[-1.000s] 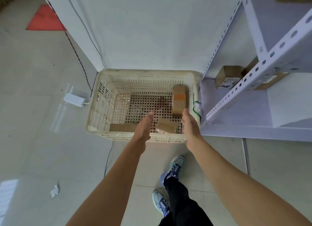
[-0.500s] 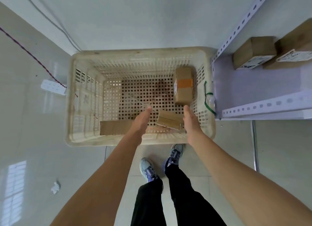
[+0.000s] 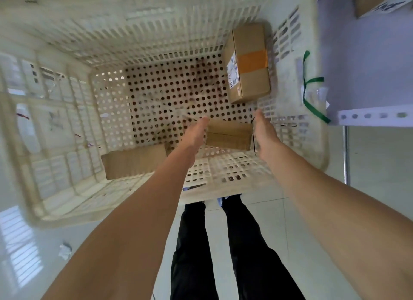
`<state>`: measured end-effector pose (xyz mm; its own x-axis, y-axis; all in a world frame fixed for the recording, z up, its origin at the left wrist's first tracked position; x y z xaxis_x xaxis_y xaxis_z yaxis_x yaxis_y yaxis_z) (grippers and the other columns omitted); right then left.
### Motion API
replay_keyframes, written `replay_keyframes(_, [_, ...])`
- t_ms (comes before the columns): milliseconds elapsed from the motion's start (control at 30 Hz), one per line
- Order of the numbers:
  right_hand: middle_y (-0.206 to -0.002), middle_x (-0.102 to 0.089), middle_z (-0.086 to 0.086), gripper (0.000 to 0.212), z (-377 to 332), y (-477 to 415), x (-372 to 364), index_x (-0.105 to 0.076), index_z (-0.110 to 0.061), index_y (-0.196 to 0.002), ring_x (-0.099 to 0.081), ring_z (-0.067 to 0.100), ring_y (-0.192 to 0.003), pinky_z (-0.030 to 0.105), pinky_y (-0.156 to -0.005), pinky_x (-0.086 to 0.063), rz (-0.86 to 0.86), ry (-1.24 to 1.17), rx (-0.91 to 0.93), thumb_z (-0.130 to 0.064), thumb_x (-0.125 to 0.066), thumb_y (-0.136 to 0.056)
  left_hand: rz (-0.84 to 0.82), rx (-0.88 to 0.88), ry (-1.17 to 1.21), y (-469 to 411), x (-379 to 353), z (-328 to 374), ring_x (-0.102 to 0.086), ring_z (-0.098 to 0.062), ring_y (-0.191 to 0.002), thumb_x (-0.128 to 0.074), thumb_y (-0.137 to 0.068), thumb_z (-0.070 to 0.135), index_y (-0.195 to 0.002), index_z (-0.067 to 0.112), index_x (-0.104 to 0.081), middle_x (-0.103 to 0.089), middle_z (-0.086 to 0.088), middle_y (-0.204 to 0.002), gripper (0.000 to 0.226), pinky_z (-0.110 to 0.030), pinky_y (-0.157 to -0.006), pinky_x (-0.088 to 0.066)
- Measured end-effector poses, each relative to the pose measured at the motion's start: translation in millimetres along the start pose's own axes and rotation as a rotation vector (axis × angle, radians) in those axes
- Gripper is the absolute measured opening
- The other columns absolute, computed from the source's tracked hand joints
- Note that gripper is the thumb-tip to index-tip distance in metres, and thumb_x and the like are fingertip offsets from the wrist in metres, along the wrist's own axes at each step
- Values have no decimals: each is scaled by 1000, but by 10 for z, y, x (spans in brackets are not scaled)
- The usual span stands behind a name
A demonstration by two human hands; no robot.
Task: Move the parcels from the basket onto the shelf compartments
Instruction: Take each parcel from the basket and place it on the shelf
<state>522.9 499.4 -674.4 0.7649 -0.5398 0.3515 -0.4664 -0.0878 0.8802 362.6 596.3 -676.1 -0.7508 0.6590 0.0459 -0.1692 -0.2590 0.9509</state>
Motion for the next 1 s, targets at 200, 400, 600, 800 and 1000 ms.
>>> replay_keyframes(200, [-175,-19,6,78,-22,-73,-78,-18,-26,-167,-26,31,-158,55,-127,-23,-43,-60,-51,-71,-28,-104,-48,4,62,-161,3,-24,-38,-31,-153,-35,-107,65,-163,18,-37,-39,-8,-168,73,-51,-119,-34])
replay_keyframes(400, [-173,-26,6,79,-251,228,25,-20,-28,-167,-32,33,-155,57,-124,-28,-138,-117,-9,-72,-31,-103,-14,-84,134,113,261,91,-50,-27,-140,-32,-110,61,-152,13,-52,-53,-5,-153,66,-53,-121,-35])
replay_keyframes(600, [-168,-37,8,77,-696,963,206,-37,-12,-160,-37,29,-153,53,-124,-32,-268,-199,142,-66,-28,-106,18,-276,187,858,669,375,-49,-28,-144,-23,-109,65,-151,25,-54,-54,-2,-156,66,-60,-122,-32])
replay_keyframes(800, [-152,-57,6,69,-1232,1842,413,-58,-16,-143,-53,22,-140,50,-121,-38,-328,-266,305,-66,-28,-106,73,-473,218,1848,885,939,-50,-24,-142,-34,-93,75,-150,33,-59,-59,0,-150,75,-58,-124,-29])
replay_keyframes(1000, [-127,-71,-1,58,-1728,2874,816,-62,-18,-132,-69,16,-114,35,-101,-53,-377,-432,446,-61,-31,-108,70,-699,239,2952,1031,1456,-47,-18,-147,-33,-99,67,-152,31,-57,-56,3,-157,69,-52,-127,-27])
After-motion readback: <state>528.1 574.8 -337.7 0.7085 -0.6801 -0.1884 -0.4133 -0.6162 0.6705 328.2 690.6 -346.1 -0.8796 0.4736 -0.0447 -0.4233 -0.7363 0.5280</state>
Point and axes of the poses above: each hand's wrist, its own y-axis away from the middle knuckle, its own x-axis out of the back of the hand, z = x × y, the point moved 1 cm from there along -y, towards the middle knuckle
